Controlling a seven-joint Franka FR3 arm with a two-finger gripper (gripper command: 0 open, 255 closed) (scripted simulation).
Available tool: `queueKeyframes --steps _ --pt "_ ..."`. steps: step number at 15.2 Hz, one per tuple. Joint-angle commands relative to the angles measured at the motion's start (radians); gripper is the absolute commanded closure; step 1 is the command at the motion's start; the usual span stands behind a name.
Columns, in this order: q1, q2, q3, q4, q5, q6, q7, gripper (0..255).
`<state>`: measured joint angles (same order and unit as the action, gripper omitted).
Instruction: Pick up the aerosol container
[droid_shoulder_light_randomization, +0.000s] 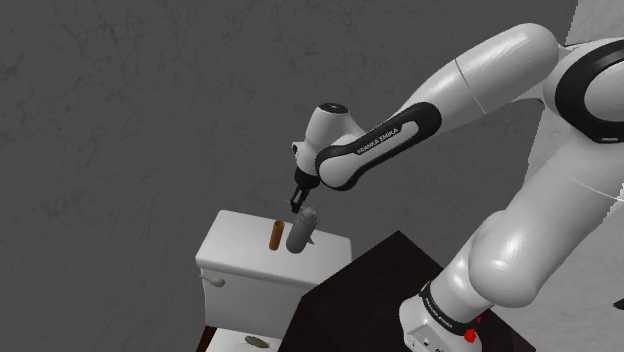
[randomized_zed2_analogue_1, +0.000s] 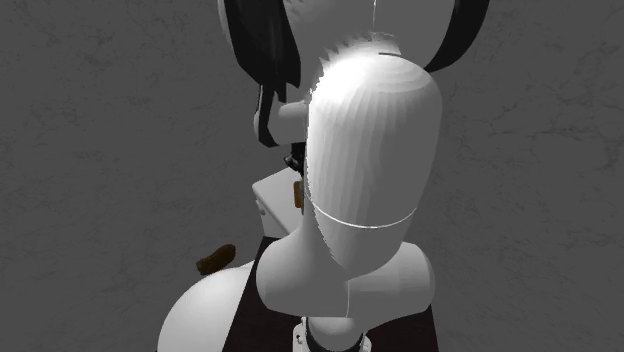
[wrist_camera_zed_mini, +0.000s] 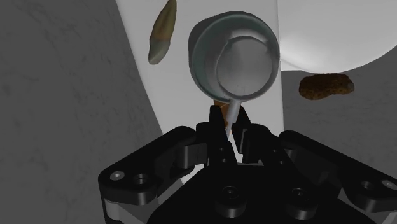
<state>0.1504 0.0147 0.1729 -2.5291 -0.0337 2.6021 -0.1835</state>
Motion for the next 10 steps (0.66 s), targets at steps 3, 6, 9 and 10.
queueKeyframes --steps 3,6,9,10 --pt "0.000 -0.050 0.000 0.011 0.018 -0.059 -0.016 255" --pt "0.001 -0.085 -0.001 0.021 0.029 -0.104 -0.024 255" --pt "0.002 -0.108 -0.001 0.029 0.036 -0.136 -0.030 255" --pt "0.002 -0.108 -0.001 0.029 0.036 -0.136 -0.030 255"
